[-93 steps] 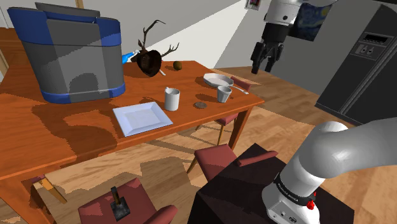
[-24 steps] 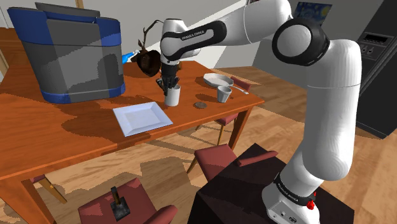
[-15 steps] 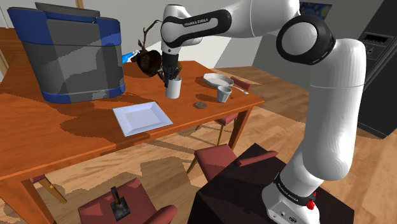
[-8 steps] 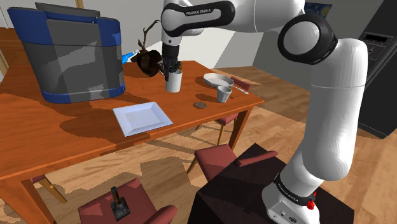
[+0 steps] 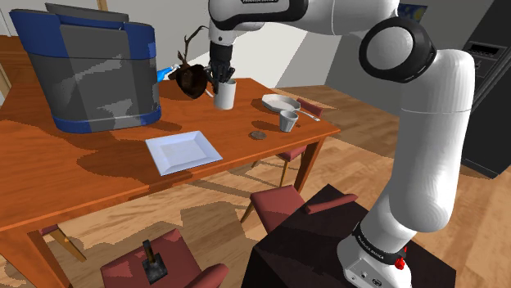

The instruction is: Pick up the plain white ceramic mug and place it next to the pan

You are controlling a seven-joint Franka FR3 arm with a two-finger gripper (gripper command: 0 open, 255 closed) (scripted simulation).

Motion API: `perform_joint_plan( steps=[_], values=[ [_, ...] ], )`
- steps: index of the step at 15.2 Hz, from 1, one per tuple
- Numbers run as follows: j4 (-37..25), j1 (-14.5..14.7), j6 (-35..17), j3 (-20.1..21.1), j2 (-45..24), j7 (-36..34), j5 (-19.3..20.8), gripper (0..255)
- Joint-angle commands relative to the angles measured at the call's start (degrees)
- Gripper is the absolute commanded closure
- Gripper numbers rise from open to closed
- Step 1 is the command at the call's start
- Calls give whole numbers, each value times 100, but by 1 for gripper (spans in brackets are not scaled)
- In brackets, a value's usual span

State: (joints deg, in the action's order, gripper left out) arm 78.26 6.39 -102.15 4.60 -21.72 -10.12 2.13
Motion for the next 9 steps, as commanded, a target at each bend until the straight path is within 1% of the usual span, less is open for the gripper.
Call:
perform_joint_plan(
  steps=[1, 3, 9],
  values=[
    [-224, 13, 190, 4, -36, -8, 4, 255],
    [-328, 15, 284, 4, -46, -7, 4, 255],
    [168, -504, 123, -204, 298, 712, -117, 255]
  ],
)
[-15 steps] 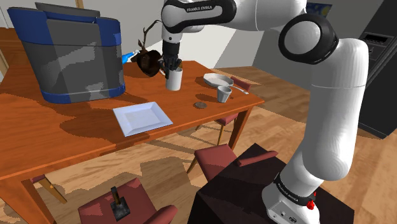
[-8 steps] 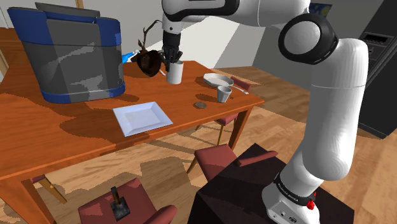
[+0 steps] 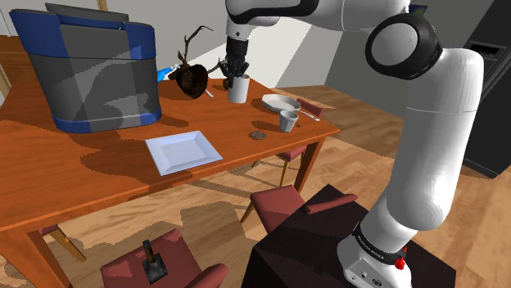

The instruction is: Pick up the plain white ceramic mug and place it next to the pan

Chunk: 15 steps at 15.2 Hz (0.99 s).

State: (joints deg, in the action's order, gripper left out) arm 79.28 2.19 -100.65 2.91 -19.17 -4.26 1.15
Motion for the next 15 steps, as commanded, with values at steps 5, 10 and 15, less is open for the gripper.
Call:
perform_joint_plan(
  steps=[5, 10, 15],
  values=[
    [232, -500, -74, -230, 162, 740, -108, 255],
    [189, -911, -53, -433, 137, 1358, -195, 255],
    [-67, -1331, 37, -623, -36, 1969, -287, 255]
  ],
)
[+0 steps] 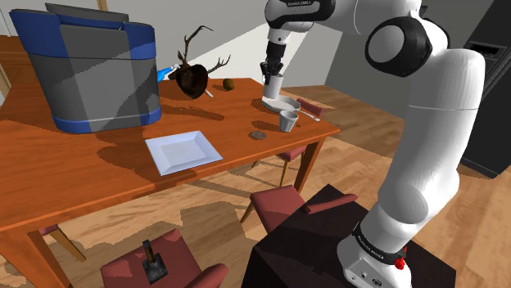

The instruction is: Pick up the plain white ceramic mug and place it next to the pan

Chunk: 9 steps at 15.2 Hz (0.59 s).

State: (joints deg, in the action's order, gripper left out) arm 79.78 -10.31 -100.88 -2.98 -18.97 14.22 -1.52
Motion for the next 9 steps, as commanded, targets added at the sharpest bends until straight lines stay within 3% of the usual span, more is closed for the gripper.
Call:
perform_joint_plan(
  steps=[1, 2, 9],
  values=[
    [-195, -166, 88, -72, -108, 241, -41, 255],
    [-358, -318, 146, -135, -218, 454, -78, 255],
    [225, -309, -408, -130, -189, 463, -79, 255]
  ],
)
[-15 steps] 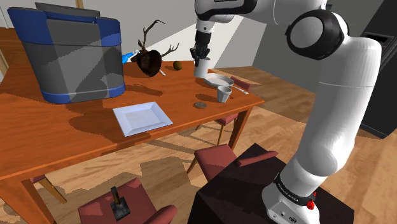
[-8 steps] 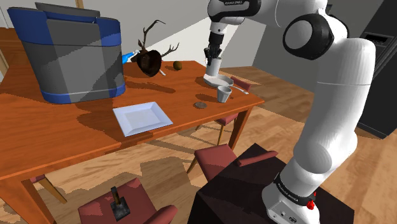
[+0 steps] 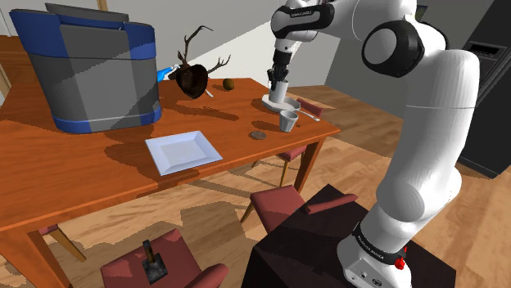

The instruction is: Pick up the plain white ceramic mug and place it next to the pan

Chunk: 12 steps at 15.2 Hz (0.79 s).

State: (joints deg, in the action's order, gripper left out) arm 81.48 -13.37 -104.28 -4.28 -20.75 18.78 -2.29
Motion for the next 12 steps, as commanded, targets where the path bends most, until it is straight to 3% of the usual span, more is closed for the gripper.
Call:
perform_joint_plan(
  steps=[1, 12],
  values=[
    [129, -2, -144, 0, -12, 8, -2, 255],
    [813, 4, -940, 8, -125, 28, -19, 255]
  ],
)
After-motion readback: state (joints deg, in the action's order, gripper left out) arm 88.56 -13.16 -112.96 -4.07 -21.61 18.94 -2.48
